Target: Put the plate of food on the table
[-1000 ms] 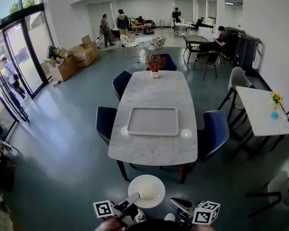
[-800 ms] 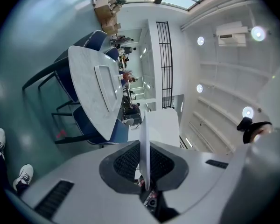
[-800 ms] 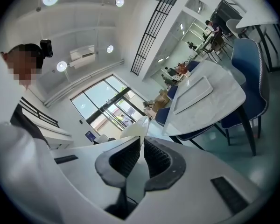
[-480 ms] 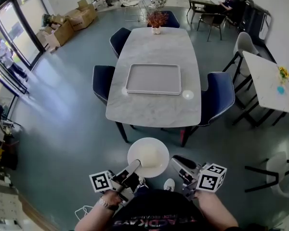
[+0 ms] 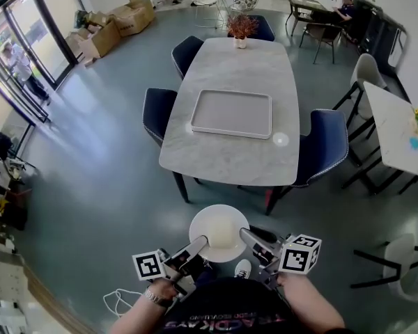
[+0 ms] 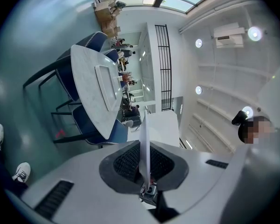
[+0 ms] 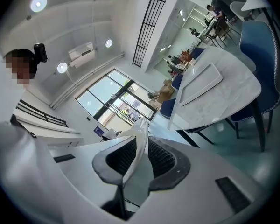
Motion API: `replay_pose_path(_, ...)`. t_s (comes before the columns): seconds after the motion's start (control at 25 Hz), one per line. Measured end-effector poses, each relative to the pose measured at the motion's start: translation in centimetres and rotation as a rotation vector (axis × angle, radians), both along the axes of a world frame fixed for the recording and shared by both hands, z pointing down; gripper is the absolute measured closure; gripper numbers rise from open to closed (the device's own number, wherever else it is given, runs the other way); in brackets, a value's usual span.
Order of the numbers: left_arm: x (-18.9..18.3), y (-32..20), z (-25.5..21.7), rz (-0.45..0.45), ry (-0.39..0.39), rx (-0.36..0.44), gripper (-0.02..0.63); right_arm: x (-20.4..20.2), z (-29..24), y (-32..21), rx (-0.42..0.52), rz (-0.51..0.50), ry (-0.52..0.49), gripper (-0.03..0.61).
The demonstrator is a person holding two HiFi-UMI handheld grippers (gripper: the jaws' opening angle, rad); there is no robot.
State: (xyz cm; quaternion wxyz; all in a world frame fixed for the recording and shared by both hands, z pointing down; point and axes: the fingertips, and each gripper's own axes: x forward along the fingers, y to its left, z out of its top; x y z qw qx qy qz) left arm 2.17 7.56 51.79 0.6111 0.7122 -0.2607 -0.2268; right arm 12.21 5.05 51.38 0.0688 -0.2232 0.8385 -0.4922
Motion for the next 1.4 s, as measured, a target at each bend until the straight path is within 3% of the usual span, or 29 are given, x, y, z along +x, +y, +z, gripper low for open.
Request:
replay_pose_path(0.24, -0.5, 0.2, 0.3, 0.004, -0.008, -0.008, 0.588, -1.5, 0.8, -0.1, -0.022, -0.04, 0.004, 0.514)
replay_pose_path(0.6, -2.9, -1.8, 0.5, 0.023, -0.009, -0.011, 0.588, -3.6, -0.2, -2.1, -0.105, 0.015, -0.125, 0.555)
replay_pose_path(0.96, -6.2, -3.6, 1.6, 0.042, 0.046, -0.056, 0.584, -5.9, 0.6, -3.8, -0.089, 0.068, -0.059, 0.555)
replay_pose_path(1.4, -11.3, -6.3, 2.4, 0.048, 0.018, -0.03, 0.581, -8.2, 1.0, -7.0, -0.088, 0.168, -0.036, 0.555)
